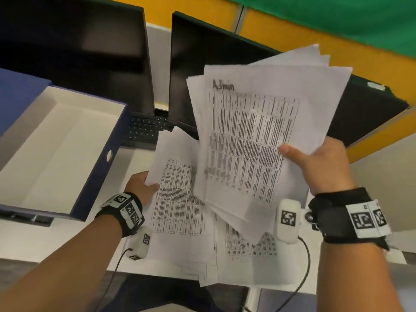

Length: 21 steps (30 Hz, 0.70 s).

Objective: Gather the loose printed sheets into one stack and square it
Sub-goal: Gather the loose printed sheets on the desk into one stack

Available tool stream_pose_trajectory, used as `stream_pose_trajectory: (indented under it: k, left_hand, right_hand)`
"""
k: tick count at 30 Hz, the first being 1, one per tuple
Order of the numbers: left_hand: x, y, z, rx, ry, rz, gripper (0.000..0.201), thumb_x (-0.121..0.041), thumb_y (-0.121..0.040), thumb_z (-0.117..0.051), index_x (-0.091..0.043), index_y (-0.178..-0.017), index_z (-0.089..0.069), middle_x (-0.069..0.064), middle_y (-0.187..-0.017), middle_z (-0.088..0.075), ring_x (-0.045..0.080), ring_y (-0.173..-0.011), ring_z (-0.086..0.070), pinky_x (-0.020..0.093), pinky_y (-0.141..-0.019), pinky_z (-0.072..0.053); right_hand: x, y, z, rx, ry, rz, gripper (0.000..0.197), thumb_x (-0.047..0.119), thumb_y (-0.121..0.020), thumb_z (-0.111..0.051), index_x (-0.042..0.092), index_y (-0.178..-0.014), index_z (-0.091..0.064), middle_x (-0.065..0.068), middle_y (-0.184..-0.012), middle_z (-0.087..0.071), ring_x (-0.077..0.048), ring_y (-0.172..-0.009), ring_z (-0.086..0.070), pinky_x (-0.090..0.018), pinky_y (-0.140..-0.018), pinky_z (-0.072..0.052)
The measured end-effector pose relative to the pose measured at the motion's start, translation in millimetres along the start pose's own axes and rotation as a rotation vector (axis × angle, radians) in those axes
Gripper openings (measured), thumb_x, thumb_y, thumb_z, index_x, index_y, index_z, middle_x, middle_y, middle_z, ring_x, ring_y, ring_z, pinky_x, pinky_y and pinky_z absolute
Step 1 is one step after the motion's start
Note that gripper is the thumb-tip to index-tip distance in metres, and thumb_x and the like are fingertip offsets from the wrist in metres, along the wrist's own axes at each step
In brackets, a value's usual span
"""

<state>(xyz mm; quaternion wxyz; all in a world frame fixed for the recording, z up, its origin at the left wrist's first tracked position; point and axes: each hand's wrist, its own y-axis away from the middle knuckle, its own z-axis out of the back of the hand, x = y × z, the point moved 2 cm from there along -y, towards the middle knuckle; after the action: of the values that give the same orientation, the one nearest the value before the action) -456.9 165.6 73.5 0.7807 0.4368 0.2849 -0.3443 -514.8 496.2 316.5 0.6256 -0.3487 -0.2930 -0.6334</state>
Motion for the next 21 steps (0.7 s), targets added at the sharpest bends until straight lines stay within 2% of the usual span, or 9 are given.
stream_pose_trajectory:
  k: [3, 5, 7, 9, 13, 15, 17, 19, 21]
  left_hand:
    - [-4.5, 5.9, -1.3, 0.027, -0.028, -0.020, 0.023, -0.012, -0.091, -0.066, -0.013, -0.114, -0.068, 0.002, -0.106, -0.068, 0.024, -0.098, -0.063, 0.033, -0.088, -0.049]
    - [-1.1, 6.1, 0.6, 0.062, -0.002, 0.002, 0.016, -0.019, -0.089, -0.068, -0.014, -0.104, -0.068, 0.003, -0.103, -0.070, 0.026, -0.093, -0.064, 0.034, -0.085, -0.050]
    - [2.9, 4.1, 1.2, 0.103, 0.134, 0.051, 0.028, -0.037, -0.086, -0.066, -0.015, -0.104, -0.070, 0.007, -0.107, -0.073, 0.030, -0.096, -0.068, 0.044, -0.093, -0.053]
    - [7.8, 2.4, 2.7, 0.115, 0.228, 0.133, 0.055, -0.060, -0.089, -0.050, -0.020, -0.123, -0.065, 0.004, -0.128, -0.066, 0.029, -0.112, -0.064, 0.046, -0.104, -0.045]
    - [7.8, 9.1, 1.4, 0.155, 0.443, 0.299, 0.071, -0.077, -0.088, -0.031, -0.022, -0.120, -0.061, 0.005, -0.118, -0.068, 0.026, -0.109, -0.063, 0.043, -0.106, -0.041]
    - [7.8, 10.3, -4.8, 0.209, 0.344, 0.314, 0.095, -0.087, -0.077, -0.035, -0.020, -0.146, -0.042, 0.005, -0.149, -0.048, 0.026, -0.136, -0.045, 0.045, -0.117, -0.028]
    - [2.3, 12.7, -8.0, 0.182, 0.206, 0.271, 0.088, -0.073, -0.088, -0.039, -0.020, -0.156, -0.018, 0.004, -0.159, -0.031, 0.026, -0.143, -0.034, 0.039, -0.116, -0.026]
    - [0.6, 13.1, -11.6, 0.148, 0.091, 0.244, 0.074, -0.050, -0.098, -0.048, -0.015, -0.155, -0.015, 0.011, -0.151, -0.041, 0.029, -0.125, -0.049, 0.031, -0.097, -0.039]
    - [2.9, 9.5, -15.4, 0.113, 0.002, 0.187, 0.064, -0.033, -0.097, -0.057, -0.011, -0.148, -0.024, 0.014, -0.136, -0.052, 0.027, -0.100, -0.055, 0.031, -0.080, -0.044]
  right_hand:
    - [8.3, -7.8, -0.2, -0.004, -0.113, 0.025, 0.043, 0.017, -0.079, -0.078, 0.024, -0.118, -0.063, 0.023, -0.099, -0.064, 0.017, -0.081, -0.063, -0.003, -0.069, -0.050]
    - [12.3, -14.8, -11.8, 0.030, -0.167, 0.037, 0.039, 0.016, -0.077, -0.079, 0.026, -0.112, -0.065, 0.021, -0.097, -0.067, 0.015, -0.080, -0.065, -0.005, -0.068, -0.051]
    - [7.1, -22.5, -33.8, 0.078, -0.140, 0.028, 0.036, 0.014, -0.074, -0.082, 0.024, -0.105, -0.067, 0.017, -0.091, -0.067, 0.017, -0.072, -0.063, -0.004, -0.064, -0.050]
    - [-12.0, -28.6, -67.4, 0.146, -0.097, -0.048, 0.035, 0.012, -0.073, -0.083, 0.018, -0.104, -0.067, 0.013, -0.087, -0.066, 0.015, -0.068, -0.061, -0.003, -0.058, -0.048]
    - [-70.3, -32.0, -144.3, 0.227, -0.002, -0.230, 0.050, 0.011, -0.075, -0.082, 0.009, -0.121, -0.060, -0.007, -0.117, -0.067, -0.023, -0.104, -0.065, -0.031, -0.086, -0.053]
    - [-96.0, -23.1, -175.2, 0.302, 0.163, -0.326, 0.061, 0.010, -0.086, -0.070, 0.010, -0.141, -0.043, -0.012, -0.136, -0.056, -0.031, -0.123, -0.055, -0.035, -0.101, -0.043]
    - [-118.1, -5.1, -199.2, 0.406, 0.346, -0.411, 0.068, 0.010, -0.095, -0.054, 0.006, -0.153, -0.018, -0.015, -0.152, -0.036, -0.031, -0.138, -0.039, -0.032, -0.111, -0.031]
    - [-129.9, 14.5, -216.8, 0.517, 0.409, -0.421, 0.068, 0.009, -0.099, -0.045, 0.002, -0.154, -0.005, -0.016, -0.159, -0.020, -0.029, -0.145, -0.026, -0.030, -0.116, -0.022]
    - [-135.6, 29.4, -227.1, 0.582, 0.387, -0.383, 0.065, 0.012, -0.101, -0.043, 0.002, -0.153, -0.007, -0.015, -0.158, -0.020, -0.028, -0.144, -0.027, -0.028, -0.116, -0.021]
